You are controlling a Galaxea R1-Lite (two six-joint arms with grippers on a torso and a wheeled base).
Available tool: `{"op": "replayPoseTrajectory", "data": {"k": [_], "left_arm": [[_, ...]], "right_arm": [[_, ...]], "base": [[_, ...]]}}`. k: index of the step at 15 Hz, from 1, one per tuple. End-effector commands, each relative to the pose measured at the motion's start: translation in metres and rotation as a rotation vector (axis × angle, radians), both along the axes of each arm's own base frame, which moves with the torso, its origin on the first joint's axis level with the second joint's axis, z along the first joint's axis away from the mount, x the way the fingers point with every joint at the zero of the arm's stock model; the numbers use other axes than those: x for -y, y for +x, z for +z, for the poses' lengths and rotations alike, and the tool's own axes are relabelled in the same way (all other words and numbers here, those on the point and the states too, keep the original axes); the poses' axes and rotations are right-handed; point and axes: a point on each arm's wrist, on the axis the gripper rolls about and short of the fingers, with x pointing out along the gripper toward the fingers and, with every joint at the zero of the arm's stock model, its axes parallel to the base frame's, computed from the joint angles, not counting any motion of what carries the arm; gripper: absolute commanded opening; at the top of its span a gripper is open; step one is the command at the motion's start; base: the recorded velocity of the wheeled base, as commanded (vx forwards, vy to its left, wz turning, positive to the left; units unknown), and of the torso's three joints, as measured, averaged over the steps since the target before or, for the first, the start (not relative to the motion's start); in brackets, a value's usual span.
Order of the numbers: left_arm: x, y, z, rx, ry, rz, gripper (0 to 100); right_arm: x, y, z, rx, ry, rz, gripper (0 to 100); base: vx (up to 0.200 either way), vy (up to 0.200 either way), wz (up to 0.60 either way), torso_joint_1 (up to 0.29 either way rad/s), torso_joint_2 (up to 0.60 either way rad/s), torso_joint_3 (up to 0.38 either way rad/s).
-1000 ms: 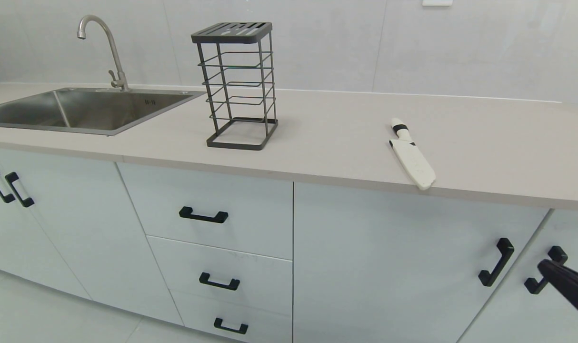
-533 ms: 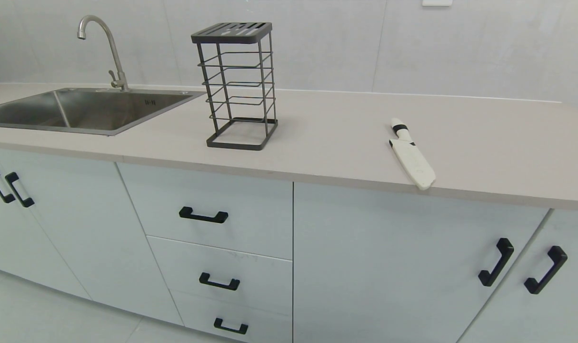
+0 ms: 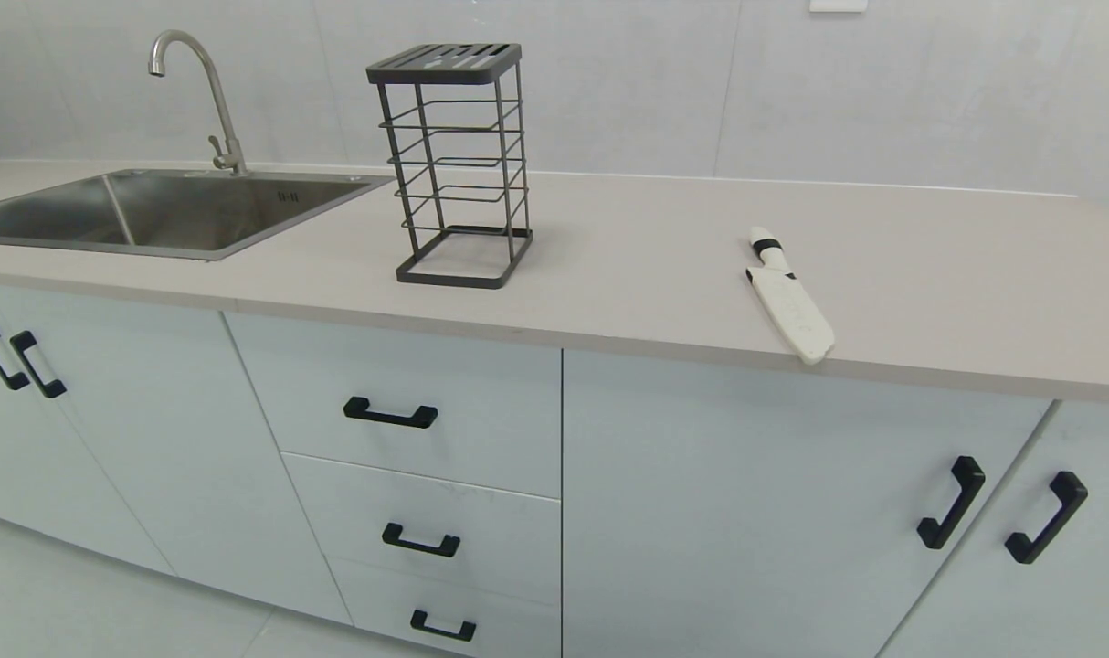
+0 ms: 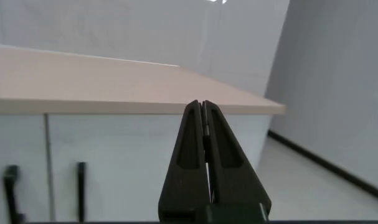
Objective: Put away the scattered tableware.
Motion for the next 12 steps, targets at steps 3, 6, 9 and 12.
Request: {"op": "replayPoseTrajectory", "data": {"k": [3,6,9,12], "left_arm": [[0.000,0.000,0.000,-0.002,0.000,0.000,100],[0.000,0.000,0.000,-0.002,0.000,0.002,100],[0.000,0.000,0.000,-0.002,0.000,0.002,100],[0.000,0.000,0.000,-0.002,0.000,0.000,100]], "right_arm": [[-0.003,-0.015,0.009,-0.081,-0.139,-0.196,0],[-0.005,-0.015,0.006,-0.118,-0.123,-0.273,0],[-0.008,-0.012,-0.012,-0.231,-0.107,-0.301,0],[-0.009,-0.003,-0.051,-0.190,0.045,-0.189,0]], "base": [[0.000,0.000,0.00,0.000,0.00,0.000],[0.000,0.000,0.00,0.000,0.00,0.000],[0.000,0.000,0.00,0.000,0.00,0.000],[0.000,0.000,0.00,0.000,0.00,0.000]]}}
